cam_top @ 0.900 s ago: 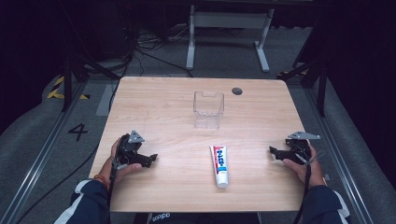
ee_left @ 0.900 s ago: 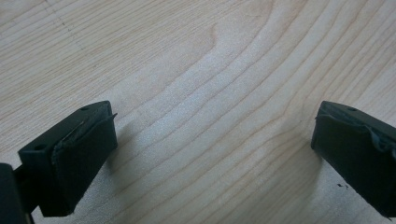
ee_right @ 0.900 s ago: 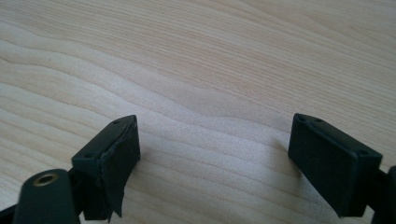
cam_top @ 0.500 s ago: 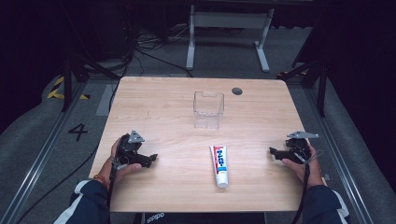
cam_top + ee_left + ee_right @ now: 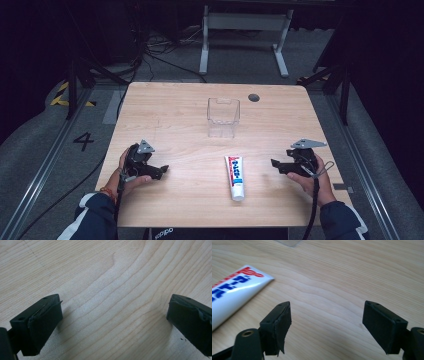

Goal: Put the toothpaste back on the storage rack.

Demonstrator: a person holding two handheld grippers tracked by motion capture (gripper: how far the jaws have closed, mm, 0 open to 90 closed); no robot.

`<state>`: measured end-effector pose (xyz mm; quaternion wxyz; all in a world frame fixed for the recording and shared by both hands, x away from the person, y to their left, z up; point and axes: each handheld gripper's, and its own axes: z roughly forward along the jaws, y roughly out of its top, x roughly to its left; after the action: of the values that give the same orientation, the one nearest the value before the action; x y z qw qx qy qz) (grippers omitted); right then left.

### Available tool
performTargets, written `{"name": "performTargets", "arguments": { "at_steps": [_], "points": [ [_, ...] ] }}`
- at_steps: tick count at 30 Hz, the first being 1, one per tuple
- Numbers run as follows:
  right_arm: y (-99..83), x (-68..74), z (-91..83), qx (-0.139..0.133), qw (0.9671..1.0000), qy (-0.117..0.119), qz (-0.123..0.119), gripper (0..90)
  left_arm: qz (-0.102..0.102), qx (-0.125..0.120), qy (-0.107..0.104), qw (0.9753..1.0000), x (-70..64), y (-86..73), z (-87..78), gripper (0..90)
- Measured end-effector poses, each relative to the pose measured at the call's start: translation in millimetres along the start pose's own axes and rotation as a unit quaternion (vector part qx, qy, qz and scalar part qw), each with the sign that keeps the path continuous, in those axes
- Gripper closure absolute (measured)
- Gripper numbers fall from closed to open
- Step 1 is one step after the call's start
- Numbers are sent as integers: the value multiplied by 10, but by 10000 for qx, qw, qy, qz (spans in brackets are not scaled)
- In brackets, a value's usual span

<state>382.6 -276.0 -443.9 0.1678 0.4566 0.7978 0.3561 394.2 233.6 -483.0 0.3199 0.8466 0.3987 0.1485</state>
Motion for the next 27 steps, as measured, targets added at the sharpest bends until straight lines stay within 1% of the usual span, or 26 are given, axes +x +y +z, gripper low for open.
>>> {"name": "performTargets", "arguments": {
  "at_steps": [2, 4, 7, 8, 9, 11, 12, 13, 14, 17, 18, 22, 23, 25, 27],
  "points": [
    [41, 90, -1, -12, 9999, 64, -114, 239, 3, 2, 1, 10000, 0, 0, 0, 7],
    [87, 192, 1, -12, 9997, 194, -170, 242, -1, -1, -1, 10000, 0, 0, 0, 7],
    [139, 325, 7, -27, 9992, 263, -311, 248, 1, 0, 1, 10000, 0, 0, 0, 7],
    [157, 378, 7, -38, 9988, 341, -342, 249, 0, -1, 1, 10000, -1, 0, 0, 7],
    [170, 420, 10, -45, 9985, 362, -399, 250, 1, -2, 1, 10000, 0, 0, 0, 7],
    [196, 492, 18, -46, 9980, 435, -464, 255, 1, 0, 1, 10000, 0, 0, 0, 7],
    [196, 492, 18, -46, 9980, 435, -464, 255, 1, 0, 1, 10000, 0, 0, 0, 7],
    [220, 569, 36, -47, 9973, 507, -523, 255, -1, -1, 1, 10000, -1, 0, 0, 7],
    [230, 608, 45, -26, 9969, 537, -570, 256, -34, 4, -11, 10000, -5, -2, 0, 7],
    [250, 724, 100, 58, 9952, 645, -733, 255, -35, 2, -11, 10000, -5, -2, 0, 7],
    [250, 724, 100, 58, 9952, 645, -733, 255, -35, 2, -11, 10000, -5, -2, 0, 7],
    [271, 853, 192, 184, 9936, 754, -824, 255, -34, 4, -10, 10000, -5, -2, 0, 7],
    [274, 881, 219, 198, 9929, 771, -885, 255, -34, 4, -9, 10000, -5, -2, 0, 7],
    [281, 923, 247, 236, 9922, 831, -900, 255, -33, 3, -10, 10000, -5, -2, 0, 7],
    [286, 951, 273, 253, 9920, 835, -909, 255, -34, 3, -10, 10000, -5, -2, 0, 7]
  ]
}}
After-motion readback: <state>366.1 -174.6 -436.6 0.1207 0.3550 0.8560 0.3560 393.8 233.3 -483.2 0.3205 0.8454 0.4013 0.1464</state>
